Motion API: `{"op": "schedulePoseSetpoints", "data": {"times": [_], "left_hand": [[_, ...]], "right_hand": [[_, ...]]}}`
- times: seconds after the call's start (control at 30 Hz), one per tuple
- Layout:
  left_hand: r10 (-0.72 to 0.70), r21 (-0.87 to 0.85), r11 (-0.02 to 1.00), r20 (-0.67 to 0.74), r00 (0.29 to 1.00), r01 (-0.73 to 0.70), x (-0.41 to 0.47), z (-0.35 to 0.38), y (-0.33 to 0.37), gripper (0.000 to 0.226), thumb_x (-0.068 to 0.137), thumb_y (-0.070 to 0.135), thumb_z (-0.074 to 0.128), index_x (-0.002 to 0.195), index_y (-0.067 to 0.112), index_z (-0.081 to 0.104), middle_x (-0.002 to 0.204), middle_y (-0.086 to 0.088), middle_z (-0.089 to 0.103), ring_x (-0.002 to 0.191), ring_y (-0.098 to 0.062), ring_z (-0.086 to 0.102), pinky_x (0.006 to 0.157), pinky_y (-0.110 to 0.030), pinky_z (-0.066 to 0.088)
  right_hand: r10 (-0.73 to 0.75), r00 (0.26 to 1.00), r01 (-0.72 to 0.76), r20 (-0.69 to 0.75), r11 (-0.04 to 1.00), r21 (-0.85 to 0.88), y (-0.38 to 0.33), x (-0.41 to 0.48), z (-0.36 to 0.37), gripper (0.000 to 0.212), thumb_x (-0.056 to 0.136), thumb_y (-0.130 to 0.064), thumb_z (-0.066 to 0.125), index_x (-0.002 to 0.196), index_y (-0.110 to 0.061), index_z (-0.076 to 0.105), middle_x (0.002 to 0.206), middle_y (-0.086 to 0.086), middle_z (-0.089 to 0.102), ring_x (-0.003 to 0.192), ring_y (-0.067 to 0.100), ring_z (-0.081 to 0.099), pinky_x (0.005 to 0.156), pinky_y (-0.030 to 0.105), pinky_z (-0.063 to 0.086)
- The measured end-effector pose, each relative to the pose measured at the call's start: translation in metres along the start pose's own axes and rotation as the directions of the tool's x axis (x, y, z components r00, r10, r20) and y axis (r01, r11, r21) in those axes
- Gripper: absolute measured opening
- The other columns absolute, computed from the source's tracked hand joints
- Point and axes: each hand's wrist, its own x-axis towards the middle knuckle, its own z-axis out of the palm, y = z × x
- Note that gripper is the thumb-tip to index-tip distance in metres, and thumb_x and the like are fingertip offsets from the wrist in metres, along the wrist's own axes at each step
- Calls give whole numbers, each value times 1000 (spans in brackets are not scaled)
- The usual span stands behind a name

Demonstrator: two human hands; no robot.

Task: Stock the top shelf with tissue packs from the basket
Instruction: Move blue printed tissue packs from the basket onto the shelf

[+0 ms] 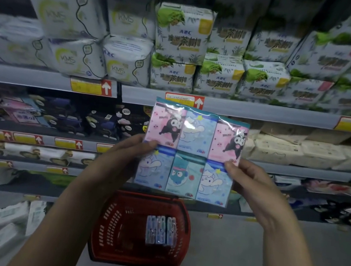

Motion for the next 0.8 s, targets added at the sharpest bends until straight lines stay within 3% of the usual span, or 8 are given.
{"op": "schedulePoseSetpoints", "data": {"times": [0.1, 0.23, 0.4, 0.5, 0.63, 0.7, 0.8], "left_hand": [[22, 0, 1000, 39, 999, -22, 0, -6, 0, 40, 78, 29, 66, 116, 15, 63, 117, -17, 68, 108, -35, 65, 87, -46, 56], [78, 126, 988, 52, 996, -84, -1, -5, 4, 34, 82, 27, 57, 115, 18, 65, 113, -12, 71, 103, -31, 68, 84, -45, 58], [113, 309, 940, 110, 988, -142, -2, -5, 8, 28, 77, 33, 67, 104, 30, 72, 115, 0, 71, 108, -16, 66, 94, -42, 44], [117, 320, 936, 117, 986, -149, -2, -5, 6, 24, 76, 26, 65, 98, 32, 74, 113, -1, 72, 106, -16, 67, 90, -36, 48], [123, 334, 930, 107, 987, -152, 0, -4, 4, 29, 69, 38, 72, 97, 35, 73, 104, -6, 74, 90, -17, 68, 81, -34, 46], [112, 334, 931, 116, 987, -145, 1, -4, 3, 37, 63, 49, 72, 98, 38, 71, 96, -12, 73, 79, -23, 59, 75, -35, 39], [134, 306, 936, 146, 980, -174, 2, -5, 6, 31, 54, 50, 78, 82, 39, 72, 73, -12, 69, 63, -24, 62, 63, -31, 51]], "right_hand": [[-45, 998, 45, 39, 999, -1, -3, 1, 0, 27, 78, -8, 61, 103, -17, 64, 90, -5, 75, 84, 7, 70, 68, 17, 54], [-68, 996, 68, 57, 998, -6, -7, 2, 0, 35, 75, 0, 63, 107, -14, 60, 92, -4, 75, 85, 10, 71, 67, 19, 54], [-143, 989, 146, 43, 987, -70, -8, -1, -7, 51, 61, -22, 80, 108, -18, 61, 99, -3, 74, 93, 12, 70, 75, 25, 56], [-177, 984, 180, 34, 973, -147, -12, -6, -8, 50, 65, -25, 79, 110, -23, 60, 102, -7, 73, 97, 10, 68, 82, 28, 55], [-209, 978, 209, 19, 960, -185, -14, -9, -9, 55, 64, -12, 76, 114, -25, 58, 106, -6, 72, 102, 13, 66, 81, 28, 55], [-228, 974, 224, 3, 953, -204, -17, -11, -9, 54, 63, -12, 75, 113, -27, 59, 105, -8, 71, 102, 12, 66, 82, 28, 56], [-275, 961, 265, -10, 938, -225, -21, -13, -8, 51, 67, -2, 74, 108, -28, 58, 100, -15, 71, 99, 6, 66, 81, 23, 55]]}}
